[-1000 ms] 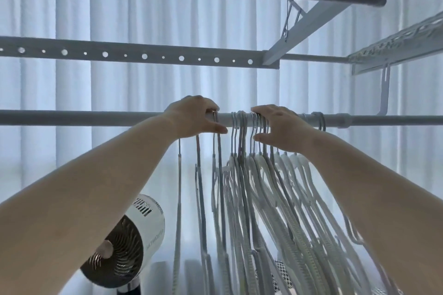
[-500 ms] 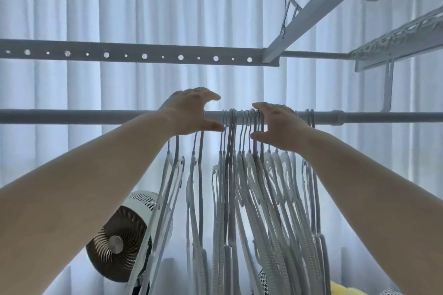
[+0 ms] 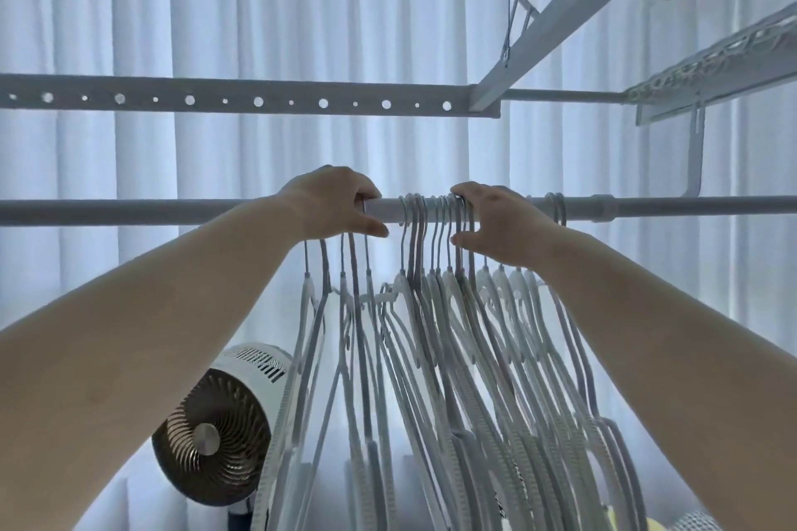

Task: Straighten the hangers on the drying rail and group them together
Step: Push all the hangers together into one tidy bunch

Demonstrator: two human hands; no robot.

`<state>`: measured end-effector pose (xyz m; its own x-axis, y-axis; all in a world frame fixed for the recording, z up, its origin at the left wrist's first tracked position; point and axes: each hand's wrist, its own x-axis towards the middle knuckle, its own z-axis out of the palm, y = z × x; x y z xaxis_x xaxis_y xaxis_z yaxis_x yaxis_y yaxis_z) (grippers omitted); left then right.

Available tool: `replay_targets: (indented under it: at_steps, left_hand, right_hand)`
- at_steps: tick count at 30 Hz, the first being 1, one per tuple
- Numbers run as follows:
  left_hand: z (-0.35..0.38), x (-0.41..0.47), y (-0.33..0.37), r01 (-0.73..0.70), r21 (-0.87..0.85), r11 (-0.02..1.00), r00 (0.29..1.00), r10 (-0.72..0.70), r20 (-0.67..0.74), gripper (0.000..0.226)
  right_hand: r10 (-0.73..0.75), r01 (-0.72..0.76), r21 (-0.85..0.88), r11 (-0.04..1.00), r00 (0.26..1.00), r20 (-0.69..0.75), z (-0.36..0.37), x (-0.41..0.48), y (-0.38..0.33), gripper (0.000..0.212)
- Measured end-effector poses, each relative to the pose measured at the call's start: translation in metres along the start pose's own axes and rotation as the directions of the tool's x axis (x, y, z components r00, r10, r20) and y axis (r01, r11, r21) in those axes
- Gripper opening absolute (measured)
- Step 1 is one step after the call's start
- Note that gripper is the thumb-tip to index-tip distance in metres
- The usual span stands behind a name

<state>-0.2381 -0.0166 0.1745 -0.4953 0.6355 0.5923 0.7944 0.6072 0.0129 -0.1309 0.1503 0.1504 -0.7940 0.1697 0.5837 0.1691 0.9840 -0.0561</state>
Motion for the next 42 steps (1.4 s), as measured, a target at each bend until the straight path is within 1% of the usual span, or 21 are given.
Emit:
replay_targets:
  at_steps: [3, 5, 7, 9, 11, 17, 23, 26, 27, 29, 30, 34, 36, 38, 42]
  left_hand:
    - [0.000, -0.002, 0.001, 0.030, -0.047, 0.998, 0.999, -0.031, -0.013, 0.065]
    - [0.003, 0.001, 0.010, 0.006, -0.061, 0.998, 1.000, -0.007, -0.008, 0.073]
    - [0.007, 0.007, 0.023, -0.016, -0.054, 0.998, 1.000, 0.017, 0.023, 0.072]
    - [0.010, 0.012, 0.033, -0.018, -0.021, 1.000, 0.999, 0.019, 0.046, 0.064]
    - [0.010, 0.013, 0.036, -0.017, -0.017, 1.000, 0.999, 0.018, 0.044, 0.059]
    - [0.004, 0.009, 0.024, -0.015, -0.042, 0.999, 0.999, 0.017, 0.046, 0.060]
    - [0.003, 0.009, 0.031, 0.000, -0.093, 0.996, 0.996, 0.008, 0.086, 0.073]
    - [0.006, 0.013, 0.037, -0.008, -0.016, 1.000, 0.995, 0.009, 0.103, 0.064]
    - [0.007, 0.014, 0.038, -0.010, -0.004, 1.000, 0.994, 0.010, 0.107, 0.065]
    - [0.009, 0.015, 0.041, -0.009, -0.008, 1.000, 0.993, 0.010, 0.118, 0.078]
    - [0.010, 0.015, 0.042, -0.016, -0.003, 1.000, 0.993, 0.016, 0.118, 0.080]
    - [0.011, 0.017, 0.044, -0.026, 0.030, 0.999, 0.996, 0.023, 0.087, 0.059]
    - [0.010, 0.018, 0.042, -0.011, 0.038, 0.999, 0.996, 0.008, 0.084, 0.056]
    - [0.008, 0.017, 0.039, -0.003, 0.032, 0.999, 0.996, 0.000, 0.094, 0.059]
    - [0.007, 0.018, 0.043, 0.001, -0.007, 1.000, 0.996, 0.000, 0.084, 0.073]
  right_hand:
    - [0.008, -0.008, 0.008, 1.000, 1.000, 0.010, 0.000, 0.000, 0.002, 0.061]
    - [0.011, -0.011, -0.003, 1.000, 1.000, 0.009, 0.000, 0.000, 0.003, 0.061]
    - [0.015, -0.015, -0.005, 1.000, 1.000, -0.001, 0.000, 0.000, 0.003, 0.061]
    - [0.015, -0.015, -0.002, 1.000, 1.000, -0.006, 0.000, 0.000, 0.003, 0.061]
    - [0.009, -0.009, -0.001, 1.000, 1.000, -0.008, -0.001, -0.001, 0.005, 0.061]
    - [-0.004, 0.004, 0.010, 1.000, 1.000, -0.002, -0.001, -0.001, 0.007, 0.059]
    - [-0.007, 0.007, -0.007, 1.000, 1.000, -0.016, 0.000, 0.000, 0.005, 0.057]
    - [-0.012, 0.012, -0.007, 1.000, 0.999, -0.032, 0.000, -0.001, 0.004, 0.057]
    - [-0.015, 0.015, -0.009, 1.000, 0.999, -0.038, 0.001, -0.001, 0.004, 0.057]
    - [-0.022, 0.021, -0.007, 1.000, 0.999, -0.048, 0.001, -0.001, 0.005, 0.056]
    - [-0.026, 0.026, -0.004, 1.000, 0.998, -0.050, 0.001, -0.002, 0.005, 0.057]
    - [-0.048, 0.048, 0.015, 0.999, 0.998, -0.040, 0.001, -0.003, 0.004, 0.057]
    - [-0.053, 0.054, 0.017, 0.998, 0.998, -0.038, 0.000, -0.003, 0.006, 0.057]
    - [-0.056, 0.056, 0.019, 0.998, 0.998, -0.039, 0.000, -0.003, 0.007, 0.057]
    - [-0.052, 0.053, 0.052, 0.997, 0.998, -0.030, -0.002, -0.006, 0.009, 0.062]
